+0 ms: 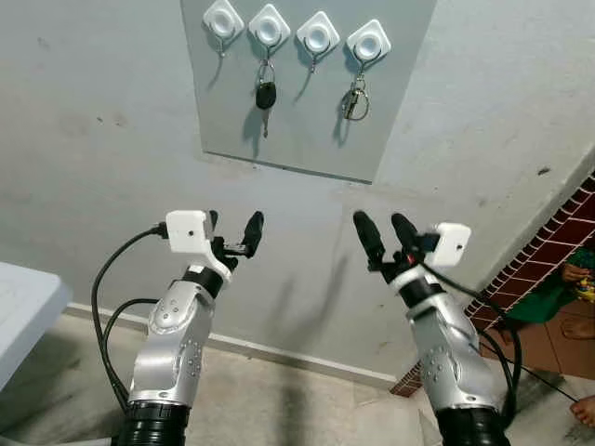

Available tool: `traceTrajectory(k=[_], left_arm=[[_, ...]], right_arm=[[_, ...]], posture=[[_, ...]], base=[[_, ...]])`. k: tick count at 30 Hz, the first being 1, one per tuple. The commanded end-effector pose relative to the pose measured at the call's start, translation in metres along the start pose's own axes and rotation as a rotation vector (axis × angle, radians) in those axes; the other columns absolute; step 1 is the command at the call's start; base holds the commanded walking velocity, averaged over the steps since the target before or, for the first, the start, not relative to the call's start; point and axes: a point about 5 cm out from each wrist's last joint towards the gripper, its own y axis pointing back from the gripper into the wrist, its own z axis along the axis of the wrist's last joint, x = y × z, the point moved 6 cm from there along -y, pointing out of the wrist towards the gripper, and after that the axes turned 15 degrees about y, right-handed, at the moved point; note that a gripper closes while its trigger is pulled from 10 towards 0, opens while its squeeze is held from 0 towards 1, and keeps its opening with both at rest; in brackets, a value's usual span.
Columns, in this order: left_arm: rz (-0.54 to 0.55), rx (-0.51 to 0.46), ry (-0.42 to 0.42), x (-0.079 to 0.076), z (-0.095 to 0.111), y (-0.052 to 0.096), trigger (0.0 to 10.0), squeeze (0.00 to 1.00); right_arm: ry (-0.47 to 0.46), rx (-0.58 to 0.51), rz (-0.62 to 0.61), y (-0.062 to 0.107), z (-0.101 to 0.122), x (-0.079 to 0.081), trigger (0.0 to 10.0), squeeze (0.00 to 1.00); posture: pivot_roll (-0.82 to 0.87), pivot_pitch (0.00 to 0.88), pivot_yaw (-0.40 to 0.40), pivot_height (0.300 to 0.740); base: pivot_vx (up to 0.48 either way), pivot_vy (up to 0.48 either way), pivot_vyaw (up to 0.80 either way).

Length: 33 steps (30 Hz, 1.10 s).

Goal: Hang keys on a hook

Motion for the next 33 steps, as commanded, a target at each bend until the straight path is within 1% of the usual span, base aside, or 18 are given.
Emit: traceTrajectory(k=[1, 2, 4, 9, 10, 11, 13, 14, 16, 17, 18, 19, 22, 29, 31, 33], left_arm=[[0.013, 0.006, 0.018, 0.006, -0.005, 0.003, 10.0, 0.00], [0.023, 0.004, 0.025, 0.008, -0.006, 0.005, 10.0, 0.00], [0.021, -0.002, 0.035, 0.009, -0.007, 0.007, 10.0, 0.00], [0.054, 0.002, 0.036, 0.018, -0.015, 0.015, 10.0, 0.00], [0.060, 0.012, 0.004, 0.021, -0.018, 0.019, 10.0, 0.00], [0.065, 0.018, -0.013, 0.023, -0.022, 0.022, 10.0, 0.00], [0.068, 0.020, -0.012, 0.024, -0.023, 0.023, 10.0, 0.00], [0.081, 0.022, -0.007, 0.027, -0.026, 0.026, 10.0, 0.00], [0.083, 0.023, -0.007, 0.028, -0.026, 0.027, 10.0, 0.00], [0.091, 0.022, 0.000, 0.030, -0.027, 0.028, 10.0, 0.00], [0.091, 0.022, 0.000, 0.030, -0.027, 0.028, 10.0, 0.00], [0.106, 0.020, 0.014, 0.033, -0.028, 0.029, 10.0, 0.00], [0.112, 0.013, 0.015, 0.034, -0.026, 0.026, 10.0, 0.00], [0.088, 0.010, 0.010, 0.030, -0.022, 0.019, 10.0, 0.00], [0.081, 0.010, 0.006, 0.028, -0.022, 0.018, 10.0, 0.00], [0.076, 0.011, -0.001, 0.028, -0.021, 0.017, 10.0, 0.00]], right_arm=[[0.048, -0.001, -0.024, 0.003, 0.002, -0.005, 10.0, 1.00], [0.062, 0.014, -0.041, 0.006, -0.002, -0.008, 10.0, 1.00], [0.108, 0.027, -0.051, 0.010, -0.005, -0.010, 10.0, 1.00], [0.141, 0.056, -0.071, 0.023, -0.014, -0.008, 10.0, 1.00], [0.154, 0.070, -0.078, 0.027, -0.019, -0.008, 10.0, 1.00], [0.155, 0.085, -0.094, 0.032, -0.023, -0.009, 10.0, 1.00], [0.160, 0.088, -0.100, 0.033, -0.024, -0.009, 10.0, 1.00], [0.163, 0.113, -0.126, 0.039, -0.031, -0.012, 10.0, 1.00], [0.157, 0.124, -0.137, 0.041, -0.034, -0.013, 10.0, 1.00], [0.165, 0.145, -0.144, 0.045, -0.039, -0.013, 10.0, 0.74], [0.165, 0.145, -0.144, 0.045, -0.039, -0.013, 10.0, 0.74], [0.194, 0.174, -0.149, 0.048, -0.045, -0.013, 10.0, 0.00], [0.190, 0.183, -0.153, 0.049, -0.048, -0.011, 10.0, 0.00], [0.226, 0.179, -0.151, 0.047, -0.045, -0.008, 10.0, 0.00], [0.252, 0.180, -0.144, 0.046, -0.045, -0.007, 10.0, 0.00], [0.247, 0.177, -0.145, 0.046, -0.044, -0.007, 10.0, 0.00]], posture=[[0.02, 0.000, -0.034, 0.732], [0.02, 0.000, -0.034, 0.732], [0.02, 0.000, -0.034, 0.732], [0.01, 0.002, -0.026, 0.732], [0.00, 0.003, -0.023, 0.732], [0.00, 0.007, -0.020, 0.732], [0.00, 0.007, -0.020, 0.732], [0.00, 0.009, -0.017, 0.732], [0.00, 0.009, -0.017, 0.732], [0.00, 0.010, -0.012, 0.732], [0.00, 0.010, -0.012, 0.732], [0.00, 0.010, -0.008, 0.732], [-0.01, 0.011, 0.003, 0.732], [-0.02, 0.016, 0.015, 0.732], [-0.02, 0.016, 0.014, 0.732], [-0.02, 0.017, 0.013, 0.732]], base=[[0.000, 0.000, 0.00], [0.000, 0.000, 0.00], [0.000, 0.000, 0.00], [0.000, 0.000, 0.00], [0.000, 0.000, 0.00], [0.000, 0.000, 0.00], [0.000, 0.000, 0.00], [0.000, 0.000, 0.00], [0.000, 0.000, 0.00], [0.000, 0.000, 0.00], [0.000, 0.000, 0.00], [0.000, 0.000, 0.00], [0.000, 0.000, 0.00], [0.000, 0.000, 0.00], [0.000, 0.000, 0.80], [0.000, 0.000, 0.80]])
